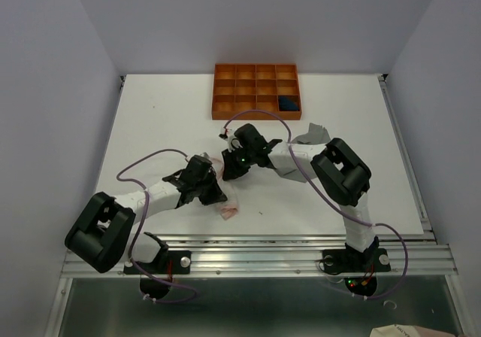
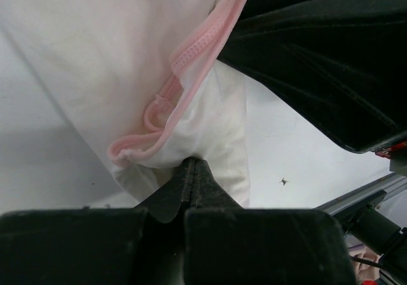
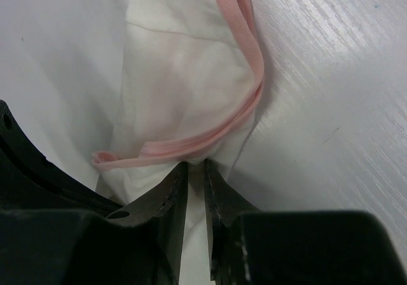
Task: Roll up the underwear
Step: Fold the underwear
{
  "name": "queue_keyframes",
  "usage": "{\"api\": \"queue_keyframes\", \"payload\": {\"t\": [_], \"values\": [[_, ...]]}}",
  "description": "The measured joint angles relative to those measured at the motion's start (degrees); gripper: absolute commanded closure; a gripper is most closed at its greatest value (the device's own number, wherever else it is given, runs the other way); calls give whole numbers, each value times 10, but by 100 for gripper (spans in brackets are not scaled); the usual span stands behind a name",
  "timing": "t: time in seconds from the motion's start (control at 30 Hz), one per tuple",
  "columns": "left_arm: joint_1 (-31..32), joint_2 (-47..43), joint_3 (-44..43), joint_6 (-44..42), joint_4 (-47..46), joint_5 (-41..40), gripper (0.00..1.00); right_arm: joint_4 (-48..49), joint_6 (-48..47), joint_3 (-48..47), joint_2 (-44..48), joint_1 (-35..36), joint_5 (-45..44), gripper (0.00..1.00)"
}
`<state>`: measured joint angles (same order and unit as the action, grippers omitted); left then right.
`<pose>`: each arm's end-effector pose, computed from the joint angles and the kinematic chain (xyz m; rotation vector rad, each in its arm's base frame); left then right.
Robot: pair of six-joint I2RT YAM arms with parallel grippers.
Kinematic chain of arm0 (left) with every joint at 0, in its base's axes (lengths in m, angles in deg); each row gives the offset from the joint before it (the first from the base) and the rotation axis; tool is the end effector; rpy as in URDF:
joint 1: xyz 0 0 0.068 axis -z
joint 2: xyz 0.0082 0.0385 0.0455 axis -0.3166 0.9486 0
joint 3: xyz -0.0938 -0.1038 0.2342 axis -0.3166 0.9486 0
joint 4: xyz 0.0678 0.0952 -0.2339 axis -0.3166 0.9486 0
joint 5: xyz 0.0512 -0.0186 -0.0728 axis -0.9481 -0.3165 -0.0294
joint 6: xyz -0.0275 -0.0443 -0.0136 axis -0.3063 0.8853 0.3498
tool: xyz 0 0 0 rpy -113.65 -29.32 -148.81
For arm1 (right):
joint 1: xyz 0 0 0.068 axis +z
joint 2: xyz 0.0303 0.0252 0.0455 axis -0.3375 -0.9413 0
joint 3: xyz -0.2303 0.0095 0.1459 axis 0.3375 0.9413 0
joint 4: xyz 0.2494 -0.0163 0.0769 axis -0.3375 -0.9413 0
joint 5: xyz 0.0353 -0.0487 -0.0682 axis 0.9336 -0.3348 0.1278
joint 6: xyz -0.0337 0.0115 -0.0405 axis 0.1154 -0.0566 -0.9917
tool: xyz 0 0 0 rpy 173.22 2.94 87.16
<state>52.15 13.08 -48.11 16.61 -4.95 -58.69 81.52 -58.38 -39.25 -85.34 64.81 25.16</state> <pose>0.1947 -0.1377 0.1505 -0.2736 2.5811 -0.8412 0.3016 0.3233 0.1467 -0.8726 2.3825 0.9652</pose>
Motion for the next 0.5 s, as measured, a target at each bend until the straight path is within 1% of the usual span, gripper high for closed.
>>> {"api": "queue_keyframes", "payload": {"t": [0.2,0.3,0.4,0.5], "values": [[0,-8,18,23,-26,3,100,0,-14,6,12,0,5,75],[0,-9,16,30,-22,0,100,0,-21,31,56,0,5,75],[0,-15,-4,25,21,-12,94,1,-23,58,119,0,5,75],[0,-36,-37,16,67,-26,90,15,-21,80,170,0,5,75]]}}
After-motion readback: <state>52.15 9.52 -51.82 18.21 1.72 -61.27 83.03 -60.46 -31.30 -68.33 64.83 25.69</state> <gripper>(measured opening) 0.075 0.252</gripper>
